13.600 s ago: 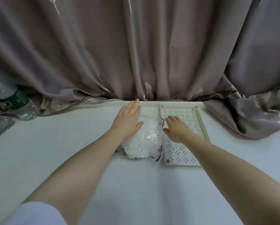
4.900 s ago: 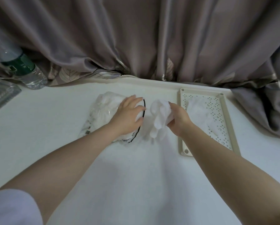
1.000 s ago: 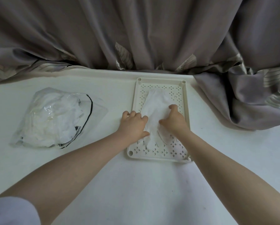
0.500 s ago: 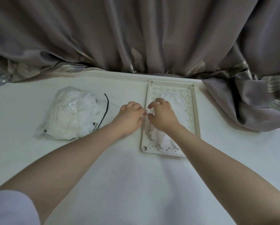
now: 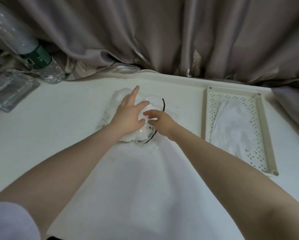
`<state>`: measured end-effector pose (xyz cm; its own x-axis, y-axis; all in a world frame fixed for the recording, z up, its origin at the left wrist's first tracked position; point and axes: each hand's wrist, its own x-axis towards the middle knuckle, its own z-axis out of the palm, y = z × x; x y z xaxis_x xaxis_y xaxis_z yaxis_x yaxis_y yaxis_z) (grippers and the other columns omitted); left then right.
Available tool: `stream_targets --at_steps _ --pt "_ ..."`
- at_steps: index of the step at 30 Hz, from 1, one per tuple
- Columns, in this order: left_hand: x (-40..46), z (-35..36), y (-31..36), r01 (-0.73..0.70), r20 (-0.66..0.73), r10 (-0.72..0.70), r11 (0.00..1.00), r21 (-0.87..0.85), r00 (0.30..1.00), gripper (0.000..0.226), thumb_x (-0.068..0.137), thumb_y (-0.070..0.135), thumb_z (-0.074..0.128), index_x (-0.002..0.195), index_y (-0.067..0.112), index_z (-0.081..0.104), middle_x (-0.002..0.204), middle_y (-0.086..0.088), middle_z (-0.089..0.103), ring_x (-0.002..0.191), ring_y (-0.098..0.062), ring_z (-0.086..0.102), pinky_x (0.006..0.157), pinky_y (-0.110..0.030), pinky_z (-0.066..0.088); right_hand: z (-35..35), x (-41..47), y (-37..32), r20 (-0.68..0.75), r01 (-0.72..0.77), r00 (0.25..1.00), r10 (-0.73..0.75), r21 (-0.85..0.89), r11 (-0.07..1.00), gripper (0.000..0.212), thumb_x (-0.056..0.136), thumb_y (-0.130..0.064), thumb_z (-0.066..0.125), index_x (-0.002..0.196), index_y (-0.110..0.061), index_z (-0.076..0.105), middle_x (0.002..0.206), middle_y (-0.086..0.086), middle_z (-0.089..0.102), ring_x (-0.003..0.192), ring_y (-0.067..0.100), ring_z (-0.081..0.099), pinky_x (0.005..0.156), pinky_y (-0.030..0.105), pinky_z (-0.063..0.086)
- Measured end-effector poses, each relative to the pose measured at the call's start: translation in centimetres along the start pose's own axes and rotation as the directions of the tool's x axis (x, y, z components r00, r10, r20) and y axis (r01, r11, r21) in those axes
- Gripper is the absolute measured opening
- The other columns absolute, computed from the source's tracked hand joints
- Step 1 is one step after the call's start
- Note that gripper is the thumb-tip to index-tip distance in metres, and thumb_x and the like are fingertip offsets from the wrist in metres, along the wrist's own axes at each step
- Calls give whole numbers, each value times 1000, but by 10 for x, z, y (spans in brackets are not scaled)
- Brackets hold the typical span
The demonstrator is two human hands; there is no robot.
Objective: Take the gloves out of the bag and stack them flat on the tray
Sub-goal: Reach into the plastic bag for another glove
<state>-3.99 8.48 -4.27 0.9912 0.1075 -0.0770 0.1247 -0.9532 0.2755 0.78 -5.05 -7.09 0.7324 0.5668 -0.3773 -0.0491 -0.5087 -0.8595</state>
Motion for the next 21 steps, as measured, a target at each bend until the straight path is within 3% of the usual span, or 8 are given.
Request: stream_targets --at_steps 2,5,8,11,13,15,18,21 --pt "1 0 -7 -8 44 11 998 -58 999 70 83 19 61 145 28 31 158 4 -8 142 -27 16 109 -38 31 9 5 -3 20 -4 1000 4 19 1000 37 90 -6 57 126 -16 57 108 1 51 88 15 52 70 20 44" --pt "2 2 -17 -67 81 72 996 -64 994 74 85 12 55 149 21 21 159 3 0 144 -21 14 111 -33 25 18 8 -6 6 -24 1000 25 -94 995 39 84 -9 67 121 -10 57 84 -8 45 70 11 49 58 17 44" --pt "3 6 -24 -114 85 123 988 -106 989 63 84 5 51 142 24 38 158 1 5 143 -23 16 113 -37 23 17 8 -4 -99 -42 995 22 -198 979 24 83 -15 69 104 -6 59 71 -8 42 67 11 43 55 17 34" --pt "6 12 -29 -98 91 116 980 -175 989 42 87 9 52 125 26 57 158 -2 6 144 -24 11 115 -36 19 8 3 -2 -192 -50 981 28 -113 992 11 84 -11 66 78 -10 56 63 -6 42 59 9 40 52 19 29" --pt "7 16 -30 -88 93 104 982 -166 990 31 88 24 60 119 24 63 158 -4 5 145 -26 7 116 -34 15 0 -3 -1 -254 -10 967 -3 -49 999 20 85 -10 66 67 -13 58 62 -9 45 60 4 43 55 13 32" --pt "7 20 -28 -97 91 108 989 -115 990 33 86 36 64 117 23 64 159 -7 3 145 -28 5 117 -34 11 -6 -9 -1 -283 64 957 -67 -22 998 22 84 -9 67 63 -13 65 69 -3 48 64 6 46 62 13 34" --pt "8 20 -21 -87 122 93 995 -54 988 32 85 39 65 111 20 63 159 -7 -4 145 -29 0 116 -36 4 -10 -16 -1 -336 99 938 -84 28 995 7 84 -9 67 79 -7 71 96 -2 50 77 -1 48 72 10 35" --pt "9 18 -13 -72 133 71 997 -3 988 26 86 38 64 104 21 65 159 -7 -4 145 -30 -2 116 -38 0 -15 -21 -4 -314 81 949 32 341 937 15 86 -6 60 71 -7 59 86 1 56 73 8 52 73 20 40"
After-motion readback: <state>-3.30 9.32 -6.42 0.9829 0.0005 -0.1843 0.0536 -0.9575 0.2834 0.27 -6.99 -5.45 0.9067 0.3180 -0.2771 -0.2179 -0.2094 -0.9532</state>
